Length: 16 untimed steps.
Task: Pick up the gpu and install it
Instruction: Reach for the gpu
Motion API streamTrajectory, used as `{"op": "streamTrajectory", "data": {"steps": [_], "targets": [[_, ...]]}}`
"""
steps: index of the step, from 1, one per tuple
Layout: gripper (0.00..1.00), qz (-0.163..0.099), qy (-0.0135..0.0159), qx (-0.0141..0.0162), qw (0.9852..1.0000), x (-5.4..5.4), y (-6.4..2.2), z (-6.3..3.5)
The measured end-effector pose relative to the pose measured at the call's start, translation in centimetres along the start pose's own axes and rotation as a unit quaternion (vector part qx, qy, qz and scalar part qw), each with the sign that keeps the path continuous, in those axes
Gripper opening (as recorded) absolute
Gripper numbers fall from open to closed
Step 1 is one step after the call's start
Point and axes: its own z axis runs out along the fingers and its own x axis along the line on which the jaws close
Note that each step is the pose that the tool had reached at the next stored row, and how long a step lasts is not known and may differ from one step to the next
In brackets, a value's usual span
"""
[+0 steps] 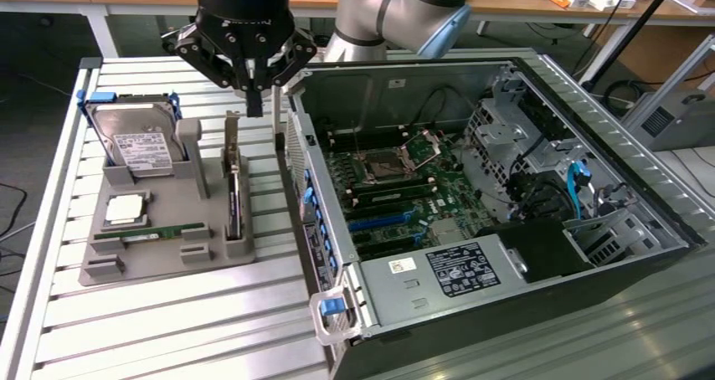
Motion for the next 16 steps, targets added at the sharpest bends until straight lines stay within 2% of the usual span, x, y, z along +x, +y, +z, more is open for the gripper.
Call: {"op": "streamTrajectory", "data": {"steps": [16], "targets": [[0.11,0.0,0.0,0.0,1.0,0.63,-0.05,-0.02]]}}
